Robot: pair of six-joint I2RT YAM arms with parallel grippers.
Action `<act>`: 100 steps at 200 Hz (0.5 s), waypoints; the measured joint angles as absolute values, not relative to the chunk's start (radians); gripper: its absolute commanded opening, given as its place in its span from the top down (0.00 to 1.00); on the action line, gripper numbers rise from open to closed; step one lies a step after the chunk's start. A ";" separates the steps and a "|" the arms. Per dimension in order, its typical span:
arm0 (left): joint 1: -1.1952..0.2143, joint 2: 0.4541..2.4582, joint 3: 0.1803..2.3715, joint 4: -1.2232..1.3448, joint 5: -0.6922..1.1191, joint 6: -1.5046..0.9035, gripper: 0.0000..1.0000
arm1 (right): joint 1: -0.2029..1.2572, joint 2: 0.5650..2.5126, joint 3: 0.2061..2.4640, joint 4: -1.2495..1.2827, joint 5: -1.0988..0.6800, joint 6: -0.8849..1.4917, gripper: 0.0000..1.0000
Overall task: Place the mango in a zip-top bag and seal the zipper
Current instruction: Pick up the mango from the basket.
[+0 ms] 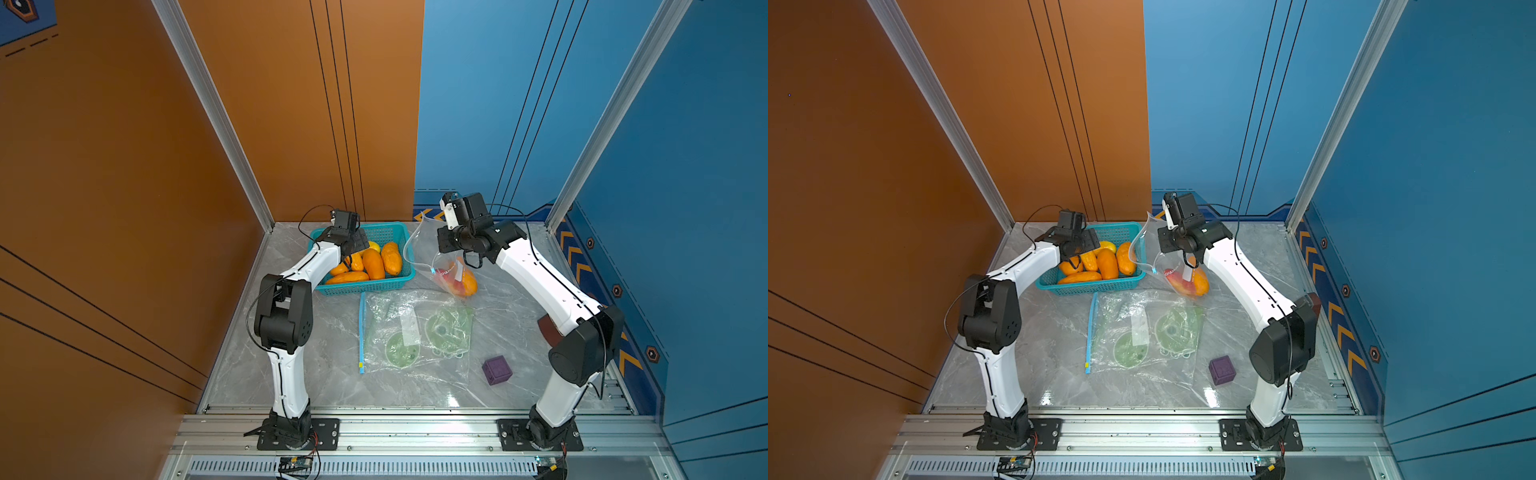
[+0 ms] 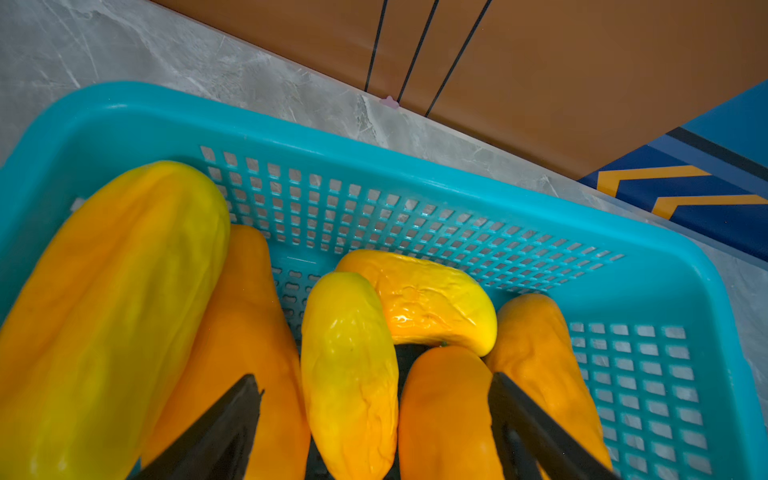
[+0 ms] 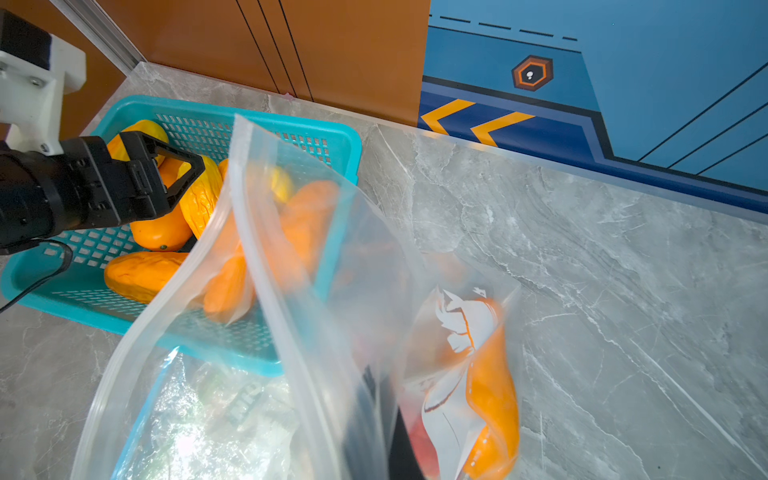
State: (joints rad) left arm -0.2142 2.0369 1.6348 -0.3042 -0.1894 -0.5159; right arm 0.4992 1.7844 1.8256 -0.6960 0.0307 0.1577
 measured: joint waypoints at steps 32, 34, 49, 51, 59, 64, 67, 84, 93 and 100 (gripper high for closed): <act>-0.214 2.094 1.685 -0.326 -0.189 -0.501 0.18 | 0.503 1.784 1.826 -0.696 0.031 0.158 1.00; -0.214 2.098 1.687 -0.326 -0.190 -0.502 0.18 | 0.504 1.784 1.826 -0.697 0.031 0.158 1.00; -0.212 2.120 1.705 -0.336 -0.190 -0.502 0.24 | 0.505 1.784 1.826 -0.697 0.031 0.158 1.00; -0.212 2.123 1.707 -0.338 -0.190 -0.499 0.25 | 0.505 1.784 1.826 -0.697 0.031 0.158 1.00; -0.211 2.132 1.715 -0.344 -0.190 -0.495 0.28 | 0.505 1.784 1.826 -0.697 0.031 0.158 1.00; -0.211 2.137 1.718 -0.348 -0.190 -0.496 0.29 | 0.505 1.784 1.826 -0.697 0.031 0.158 1.00; -0.210 2.139 1.720 -0.350 -0.190 -0.495 0.31 | 0.505 1.784 1.826 -0.697 0.031 0.158 1.00; -0.209 2.149 1.724 -0.361 -0.190 -0.498 0.36 | 0.505 1.784 1.826 -0.697 0.031 0.158 1.00; -0.208 2.152 1.724 -0.364 -0.190 -0.499 0.40 | 0.505 1.785 1.826 -0.697 0.032 0.158 1.00; -0.208 2.155 1.724 -0.367 -0.190 -0.501 0.42 | 0.505 1.785 1.826 -0.697 0.033 0.158 1.00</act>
